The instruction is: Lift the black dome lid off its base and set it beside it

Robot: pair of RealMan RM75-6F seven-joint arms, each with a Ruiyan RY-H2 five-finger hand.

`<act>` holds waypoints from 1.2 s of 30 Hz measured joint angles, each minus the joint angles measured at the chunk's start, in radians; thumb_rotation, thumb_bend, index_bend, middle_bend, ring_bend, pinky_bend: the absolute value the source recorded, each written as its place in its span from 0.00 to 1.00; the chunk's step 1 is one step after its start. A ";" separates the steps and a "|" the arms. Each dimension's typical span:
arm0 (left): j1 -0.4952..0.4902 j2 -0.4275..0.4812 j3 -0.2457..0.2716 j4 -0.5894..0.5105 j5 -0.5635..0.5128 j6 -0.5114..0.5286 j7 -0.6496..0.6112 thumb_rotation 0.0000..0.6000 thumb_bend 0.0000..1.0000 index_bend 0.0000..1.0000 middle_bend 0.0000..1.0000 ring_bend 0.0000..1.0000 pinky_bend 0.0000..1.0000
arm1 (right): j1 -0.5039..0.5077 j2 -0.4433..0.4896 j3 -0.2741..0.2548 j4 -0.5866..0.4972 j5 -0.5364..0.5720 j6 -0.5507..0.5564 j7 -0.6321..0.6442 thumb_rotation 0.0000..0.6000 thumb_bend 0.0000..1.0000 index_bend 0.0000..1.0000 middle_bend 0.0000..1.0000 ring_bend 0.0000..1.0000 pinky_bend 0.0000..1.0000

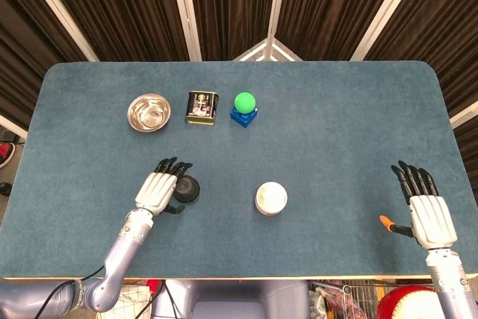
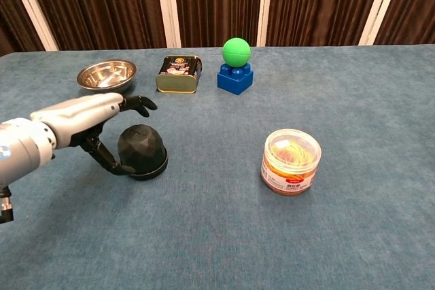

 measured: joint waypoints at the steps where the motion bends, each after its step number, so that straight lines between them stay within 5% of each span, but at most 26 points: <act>1: 0.002 0.000 0.000 -0.005 0.001 0.008 0.006 1.00 0.26 0.15 0.18 0.00 0.00 | -0.002 -0.001 -0.001 -0.001 -0.001 0.003 -0.001 1.00 0.18 0.03 0.00 0.01 0.00; 12: 0.001 -0.026 0.000 0.017 -0.016 0.033 0.048 1.00 0.29 0.15 0.23 0.00 0.00 | -0.005 0.000 -0.001 0.004 0.002 0.006 0.006 1.00 0.18 0.03 0.00 0.01 0.00; 22: -0.007 -0.052 -0.005 0.032 -0.015 0.037 0.056 1.00 0.56 0.18 0.33 0.00 0.00 | 0.001 -0.005 -0.001 0.025 0.002 -0.006 0.025 1.00 0.19 0.03 0.00 0.01 0.00; 36: 0.000 -0.006 -0.007 -0.078 0.024 0.050 0.025 1.00 0.57 0.20 0.36 0.00 0.00 | -0.004 0.004 -0.005 -0.005 -0.003 0.001 0.010 1.00 0.18 0.03 0.00 0.01 0.00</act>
